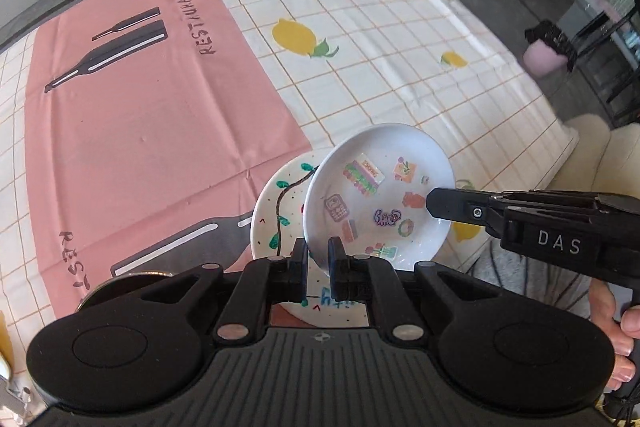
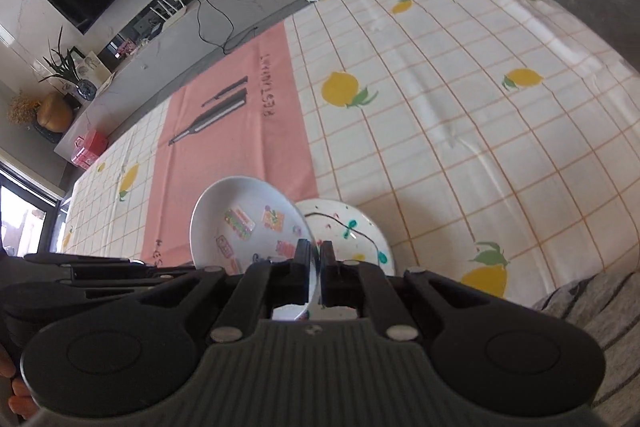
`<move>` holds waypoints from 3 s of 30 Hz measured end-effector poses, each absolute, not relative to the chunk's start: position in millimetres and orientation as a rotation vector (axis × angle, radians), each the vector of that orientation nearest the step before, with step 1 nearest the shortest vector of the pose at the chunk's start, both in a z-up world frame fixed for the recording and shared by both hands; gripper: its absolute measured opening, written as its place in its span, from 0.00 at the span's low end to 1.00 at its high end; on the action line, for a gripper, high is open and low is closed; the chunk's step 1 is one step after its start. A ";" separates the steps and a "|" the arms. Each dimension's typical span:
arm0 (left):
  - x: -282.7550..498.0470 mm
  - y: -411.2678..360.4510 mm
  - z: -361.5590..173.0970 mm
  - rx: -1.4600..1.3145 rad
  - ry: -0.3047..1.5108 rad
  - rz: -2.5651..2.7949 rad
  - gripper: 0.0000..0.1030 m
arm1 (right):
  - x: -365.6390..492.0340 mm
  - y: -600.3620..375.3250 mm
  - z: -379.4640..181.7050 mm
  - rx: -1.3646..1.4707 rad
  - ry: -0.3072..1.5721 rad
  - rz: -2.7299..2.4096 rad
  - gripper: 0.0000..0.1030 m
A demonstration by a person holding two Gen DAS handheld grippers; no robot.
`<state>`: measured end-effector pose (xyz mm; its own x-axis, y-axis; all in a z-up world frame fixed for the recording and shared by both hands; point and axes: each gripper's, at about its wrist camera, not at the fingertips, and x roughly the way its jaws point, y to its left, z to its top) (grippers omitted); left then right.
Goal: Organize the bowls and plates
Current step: 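Lift the sticker dish with both tools and carry it over the Fruity plate, then lower the sticker dish onto the Fruity plate and open both tools, then close both tools on the rim of the nested bowl stack, then lift the bowl stack with both tools and carry it over the sticker dish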
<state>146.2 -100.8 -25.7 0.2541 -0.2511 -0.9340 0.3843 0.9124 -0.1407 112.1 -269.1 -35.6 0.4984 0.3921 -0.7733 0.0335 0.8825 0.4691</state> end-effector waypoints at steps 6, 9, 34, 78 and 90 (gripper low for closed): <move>151.3 -121.6 -49.7 0.292 1.297 -0.390 0.13 | 115.0 -266.0 -62.2 0.459 1.108 0.257 0.02; 152.0 -128.3 -53.5 0.349 1.314 -0.379 0.13 | 117.7 -264.4 -70.4 0.458 1.137 0.243 0.02; 72.1 -32.1 51.6 0.080 0.854 -0.140 0.51 | 112.5 -263.1 -70.1 0.329 1.081 0.250 0.64; 66.5 81.4 -64.0 -0.571 1.162 -0.062 0.51 | 115.7 -136.5 -91.1 0.480 1.258 0.548 0.49; 71.7 60.2 -15.1 -0.537 1.099 -0.081 0.50 | 116.5 -154.6 -50.9 0.523 1.204 0.546 0.48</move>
<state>71.7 60.2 -15.1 0.4653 -0.3220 -0.8245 -0.1982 0.8699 -0.4516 116.5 -154.6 -51.0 0.2639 0.6447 -0.7174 -0.1146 0.7595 0.6404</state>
